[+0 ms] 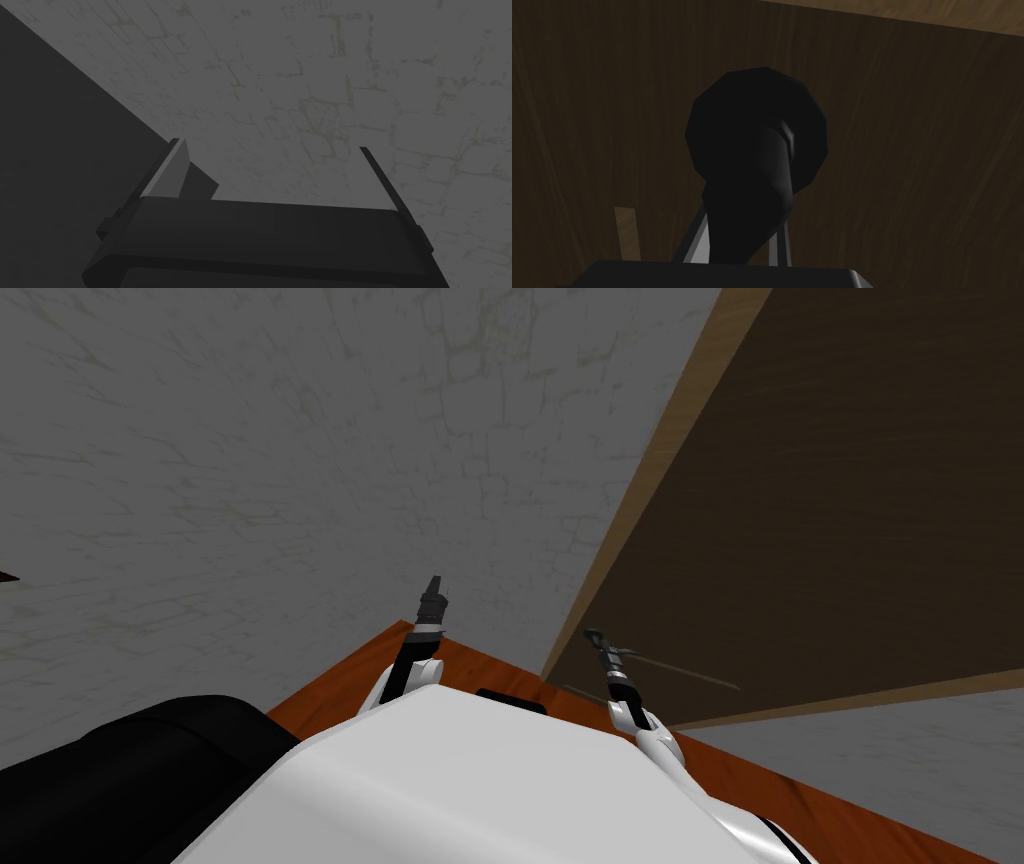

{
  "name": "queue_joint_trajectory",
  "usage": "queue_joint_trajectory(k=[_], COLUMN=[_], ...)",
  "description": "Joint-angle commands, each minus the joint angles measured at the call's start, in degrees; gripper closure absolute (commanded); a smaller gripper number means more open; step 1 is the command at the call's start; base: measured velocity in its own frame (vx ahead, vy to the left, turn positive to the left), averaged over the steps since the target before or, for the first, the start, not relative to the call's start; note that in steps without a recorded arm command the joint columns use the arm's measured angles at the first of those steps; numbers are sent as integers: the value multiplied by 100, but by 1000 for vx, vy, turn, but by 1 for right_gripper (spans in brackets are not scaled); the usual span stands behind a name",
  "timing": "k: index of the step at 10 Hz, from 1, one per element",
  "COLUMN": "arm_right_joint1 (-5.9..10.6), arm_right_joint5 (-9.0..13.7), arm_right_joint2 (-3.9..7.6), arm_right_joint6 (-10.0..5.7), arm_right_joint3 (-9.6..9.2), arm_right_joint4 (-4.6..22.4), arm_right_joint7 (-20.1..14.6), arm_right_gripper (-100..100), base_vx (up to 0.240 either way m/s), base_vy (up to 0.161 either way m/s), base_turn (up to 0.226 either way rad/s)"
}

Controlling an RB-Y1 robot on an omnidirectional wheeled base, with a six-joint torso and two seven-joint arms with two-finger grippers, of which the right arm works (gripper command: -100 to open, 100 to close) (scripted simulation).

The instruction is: Pull the door open

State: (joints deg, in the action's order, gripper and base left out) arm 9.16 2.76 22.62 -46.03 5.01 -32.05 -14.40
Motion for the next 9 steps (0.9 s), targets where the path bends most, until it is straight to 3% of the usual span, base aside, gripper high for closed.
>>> queue_joint_trajectory(k=[1,3,9], arm_right_joint1=[7,7,-152], arm_right_joint5=[-3,-3,-201], arm_right_joint2=[6,6,232], arm_right_joint6=[-11,-11,-241], arm_right_joint3=[0,0,-339], arm_right_joint4=[-8,-8,-92], arm_right_joint7=[8,8,-398], arm_right_gripper=[100,100,100], base_vx=[0,0,-174], base_vy=[0,0,-54], base_turn=[0,0,84])
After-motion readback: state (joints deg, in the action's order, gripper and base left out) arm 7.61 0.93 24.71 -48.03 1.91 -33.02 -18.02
